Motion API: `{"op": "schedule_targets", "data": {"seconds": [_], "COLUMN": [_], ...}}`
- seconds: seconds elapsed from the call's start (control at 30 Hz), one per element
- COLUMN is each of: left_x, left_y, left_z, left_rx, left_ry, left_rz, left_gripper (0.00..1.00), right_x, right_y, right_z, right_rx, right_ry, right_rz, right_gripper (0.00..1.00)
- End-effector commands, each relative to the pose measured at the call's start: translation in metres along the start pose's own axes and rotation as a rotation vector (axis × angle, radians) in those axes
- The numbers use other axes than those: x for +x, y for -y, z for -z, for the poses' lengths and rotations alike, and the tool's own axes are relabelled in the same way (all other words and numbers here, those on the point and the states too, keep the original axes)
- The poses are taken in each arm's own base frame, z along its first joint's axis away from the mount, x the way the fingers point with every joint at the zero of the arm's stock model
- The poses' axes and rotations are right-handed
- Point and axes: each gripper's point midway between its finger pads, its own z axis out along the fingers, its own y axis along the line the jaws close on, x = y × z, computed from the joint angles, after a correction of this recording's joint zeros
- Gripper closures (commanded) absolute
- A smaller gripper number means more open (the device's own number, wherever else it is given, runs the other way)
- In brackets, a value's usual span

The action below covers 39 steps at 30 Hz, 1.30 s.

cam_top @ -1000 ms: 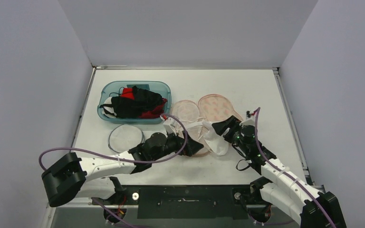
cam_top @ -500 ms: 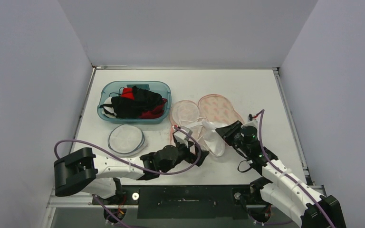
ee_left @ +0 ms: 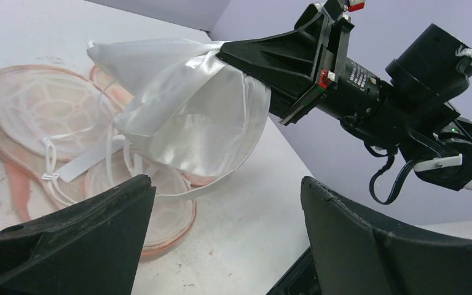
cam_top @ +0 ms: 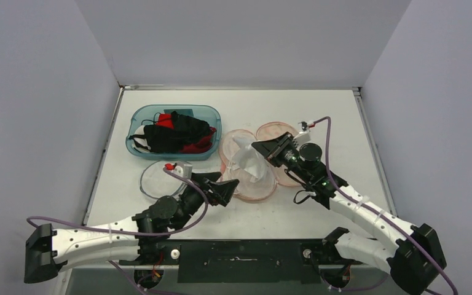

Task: Unzip the laundry bag and remove the bra
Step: Adjust the bra in the laundry bag.

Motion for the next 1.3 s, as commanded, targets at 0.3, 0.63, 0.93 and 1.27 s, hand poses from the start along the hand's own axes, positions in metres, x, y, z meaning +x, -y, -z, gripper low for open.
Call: {"op": "schedule_targets", "data": {"seconds": [0.3, 0.63, 0.93, 1.27], "left_x": [0.026, 0.054, 0.058, 0.072], "left_y": [-0.057, -0.060, -0.061, -0.076], "left_z": [0.017, -0.014, -0.038, -0.056], "left_rx": [-0.175, -0.156, -0.151, -0.149], "left_ry": [0.005, -0.103, -0.120, -0.162], "left_rz": [0.104, 0.235, 0.350, 0.364], "left_gripper": [0.04, 0.03, 0.07, 0.17], "right_x": [-0.009, -0.006, -0.017, 0.021], "right_y": [0.074, 0.139, 0.168, 0.158], "right_z": [-0.039, -0.024, 0.010, 0.016], "right_rx": [0.017, 0.223, 0.396, 0.305], "right_ry": [0.287, 0.278, 0.226, -0.015], "right_rz": [-0.238, -0.111, 0.086, 0.195], "right_gripper": [0.95, 0.46, 0.31, 0.32]}}
